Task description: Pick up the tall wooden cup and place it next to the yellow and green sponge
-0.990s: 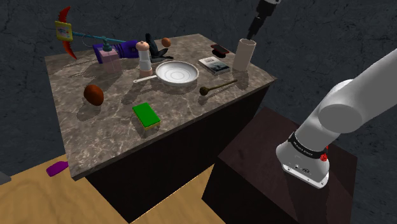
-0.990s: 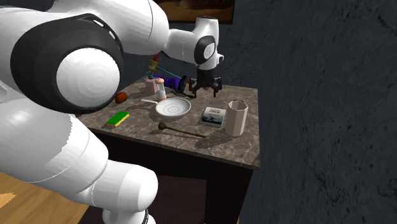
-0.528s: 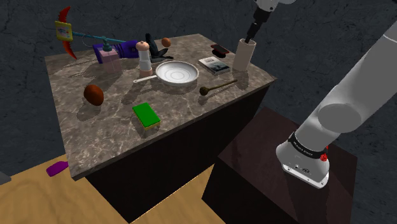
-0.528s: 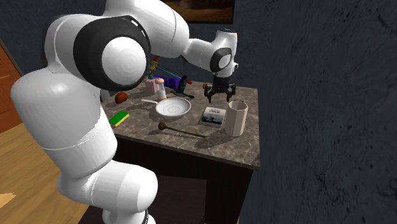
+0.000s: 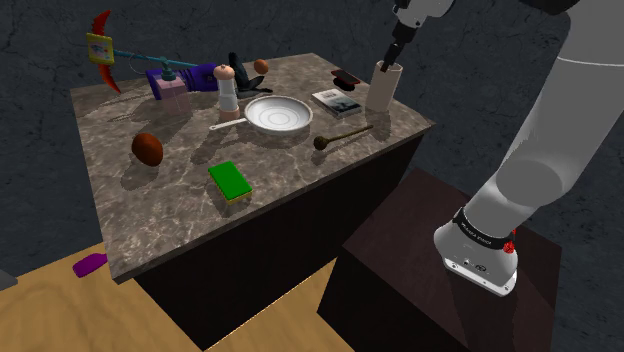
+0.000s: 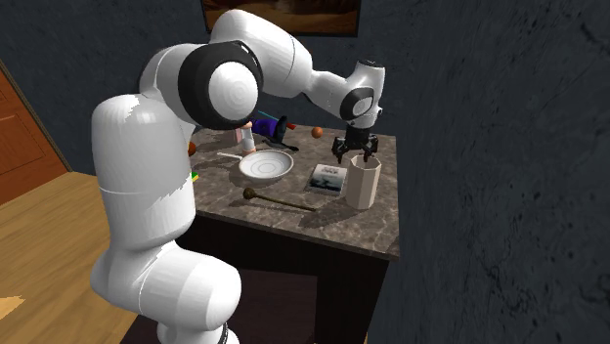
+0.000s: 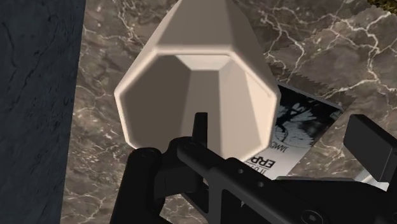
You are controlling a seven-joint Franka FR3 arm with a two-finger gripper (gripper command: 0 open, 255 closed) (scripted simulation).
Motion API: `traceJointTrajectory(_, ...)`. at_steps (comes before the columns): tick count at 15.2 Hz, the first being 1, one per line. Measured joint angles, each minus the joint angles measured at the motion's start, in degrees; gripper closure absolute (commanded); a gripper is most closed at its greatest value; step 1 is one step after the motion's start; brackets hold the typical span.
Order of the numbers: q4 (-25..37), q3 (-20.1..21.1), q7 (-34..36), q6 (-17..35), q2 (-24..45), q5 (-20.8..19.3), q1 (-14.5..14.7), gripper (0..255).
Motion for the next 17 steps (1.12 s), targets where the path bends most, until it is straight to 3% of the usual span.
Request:
traceJointTrajectory(12,-1.1,0.8,-1.5,3.8,3.1,2.2,-0.5,0)
traceJointTrajectory(13,-1.1,0.8,-1.5,3.8,3.1,2.2,-0.5,255)
traceJointTrajectory(17,-1.1,0.8,-1.5,3.8,3.1,2.2,-0.5,255)
